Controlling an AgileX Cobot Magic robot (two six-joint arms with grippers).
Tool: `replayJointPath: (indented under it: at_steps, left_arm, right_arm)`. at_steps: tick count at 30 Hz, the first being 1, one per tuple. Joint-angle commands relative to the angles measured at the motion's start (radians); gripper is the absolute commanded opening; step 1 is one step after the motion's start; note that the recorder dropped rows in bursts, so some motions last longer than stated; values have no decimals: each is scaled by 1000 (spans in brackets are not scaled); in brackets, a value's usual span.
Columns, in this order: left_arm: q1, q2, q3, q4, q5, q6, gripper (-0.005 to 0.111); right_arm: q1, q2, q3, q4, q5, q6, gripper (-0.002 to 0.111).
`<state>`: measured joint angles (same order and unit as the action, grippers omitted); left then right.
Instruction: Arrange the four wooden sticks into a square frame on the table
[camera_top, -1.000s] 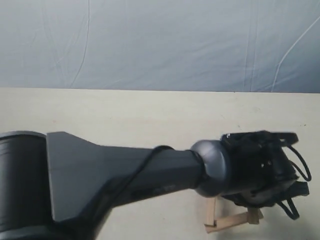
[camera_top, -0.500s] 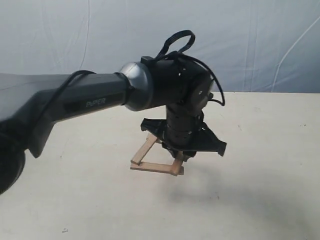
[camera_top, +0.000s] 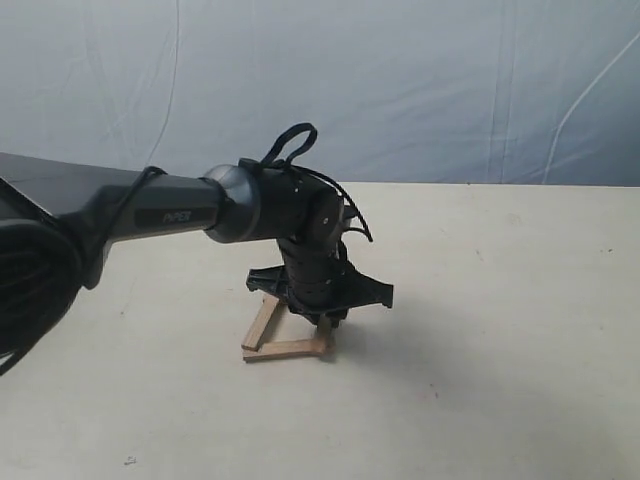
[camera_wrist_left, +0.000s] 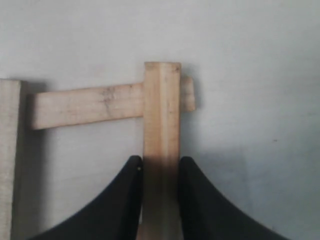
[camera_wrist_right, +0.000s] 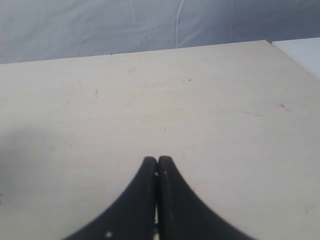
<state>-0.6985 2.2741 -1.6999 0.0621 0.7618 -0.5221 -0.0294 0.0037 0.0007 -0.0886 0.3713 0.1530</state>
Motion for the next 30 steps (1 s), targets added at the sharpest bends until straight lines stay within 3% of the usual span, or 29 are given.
replayJointPath:
  at_steps: [1, 6, 8, 10, 13, 15, 16, 19, 22, 24, 26, 30]
  left_arm:
    - [1, -4, 5, -1, -7, -24, 11]
    - [1, -8, 2, -1, -22, -24, 46]
    - [1, -19, -2, -1, -22, -24, 54]
    - [1, -38, -13, 4, -18, -24, 55]
    - [8, -88, -17, 25, -7, -24, 41]
    - [18, -129, -15, 47, 15, -22, 18]
    - [32, -168, -11, 85, 60, -15, 0]
    - [111, -274, 78, 129, 175, 38, 0]
    - [197, -414, 231, 130, 121, 59, 0]
    - [296, -573, 411, 78, 19, 97, 0]
    - [353, -705, 538, 4, -89, 159, 0]
    - [404, -1005, 824, -21, -316, 159, 0]
  right_arm:
    - [-5, -4, -1, -3, -8, -1, -1]
    - [-5, -4, -1, -3, -8, -1, -1]
    - [-5, -4, -1, -3, -8, -1, -1]
    - [-5, -4, -1, -3, -8, -1, -1]
    - [-5, -4, -1, -3, -8, -1, -1]
    - [-5, -4, -1, -3, -8, -1, -1]
    - [-5, -4, -1, -3, -8, -1, -1]
    - [-5, -4, -1, -3, -8, -1, -1]
    - [-5, -4, -1, -3, -8, -1, -1]
    - [-5, -4, -1, -3, -8, -1, -1]
    - [-5, -4, -1, -3, -8, -1, -1]
    - [-5, -4, -1, -3, -8, -1, -1]
